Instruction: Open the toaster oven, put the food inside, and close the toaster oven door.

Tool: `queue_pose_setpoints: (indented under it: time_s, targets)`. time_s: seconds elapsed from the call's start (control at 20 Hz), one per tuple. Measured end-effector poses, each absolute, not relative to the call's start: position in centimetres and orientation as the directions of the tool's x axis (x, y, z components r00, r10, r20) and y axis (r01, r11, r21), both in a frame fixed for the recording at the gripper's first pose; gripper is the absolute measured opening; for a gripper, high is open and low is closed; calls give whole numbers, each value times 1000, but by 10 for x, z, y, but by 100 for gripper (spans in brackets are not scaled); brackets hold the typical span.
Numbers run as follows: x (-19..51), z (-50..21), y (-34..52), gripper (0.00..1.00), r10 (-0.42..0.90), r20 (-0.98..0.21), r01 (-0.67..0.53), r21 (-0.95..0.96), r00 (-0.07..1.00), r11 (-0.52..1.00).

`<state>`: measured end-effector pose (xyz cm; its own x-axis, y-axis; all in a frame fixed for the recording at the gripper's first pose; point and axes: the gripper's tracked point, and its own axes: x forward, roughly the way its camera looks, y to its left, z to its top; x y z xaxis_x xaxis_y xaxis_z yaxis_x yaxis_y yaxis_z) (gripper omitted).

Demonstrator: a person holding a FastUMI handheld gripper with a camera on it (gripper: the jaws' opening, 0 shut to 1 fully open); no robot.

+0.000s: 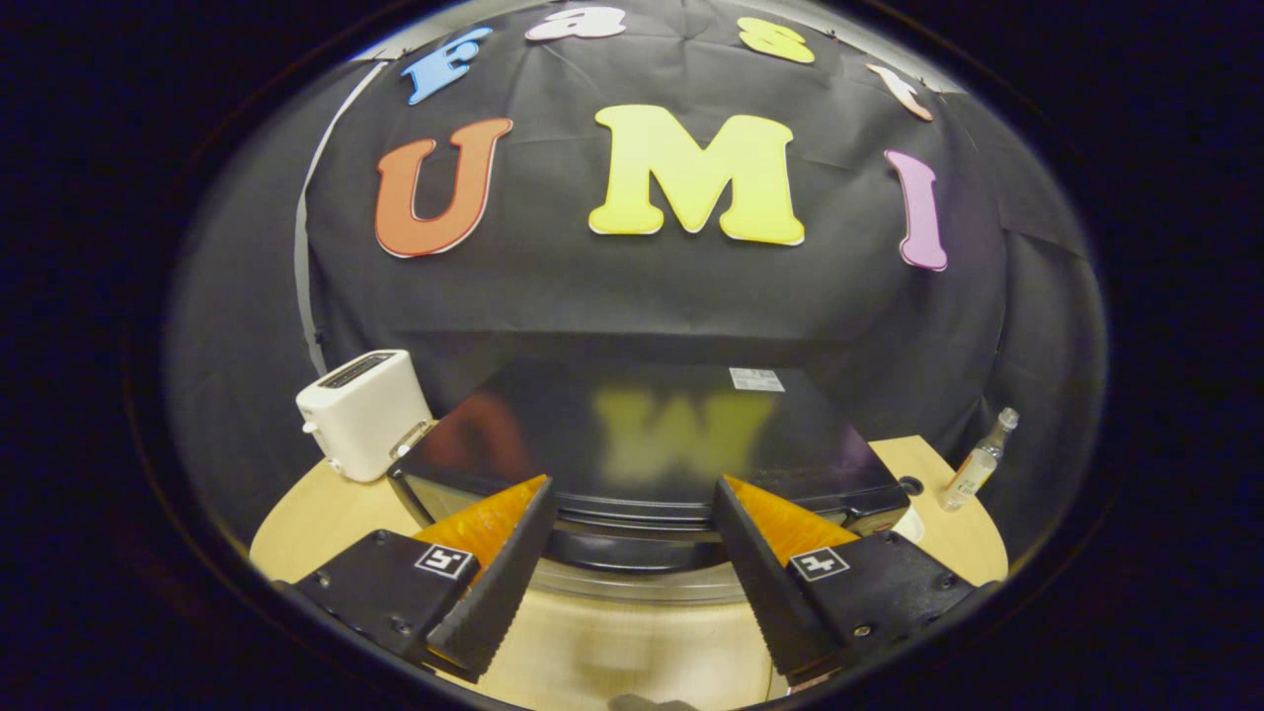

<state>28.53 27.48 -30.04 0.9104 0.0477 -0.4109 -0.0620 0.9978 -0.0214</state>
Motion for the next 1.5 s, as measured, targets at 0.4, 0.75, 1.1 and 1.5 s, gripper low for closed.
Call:
queue_pose_setpoints:
  time_s: [0.4, 0.75, 1.1, 1.5]
  targets:
    - [250, -306, 275, 100, -53, -448, 44, -31, 892, 999]
    - [196, -325, 274, 100, -85, -513, 80, -32, 854, 996]
    - [159, -347, 274, 100, -104, -558, 75, -74, 823, 994]
    - [132, -380, 275, 99, -112, -614, 69, -92, 782, 993]
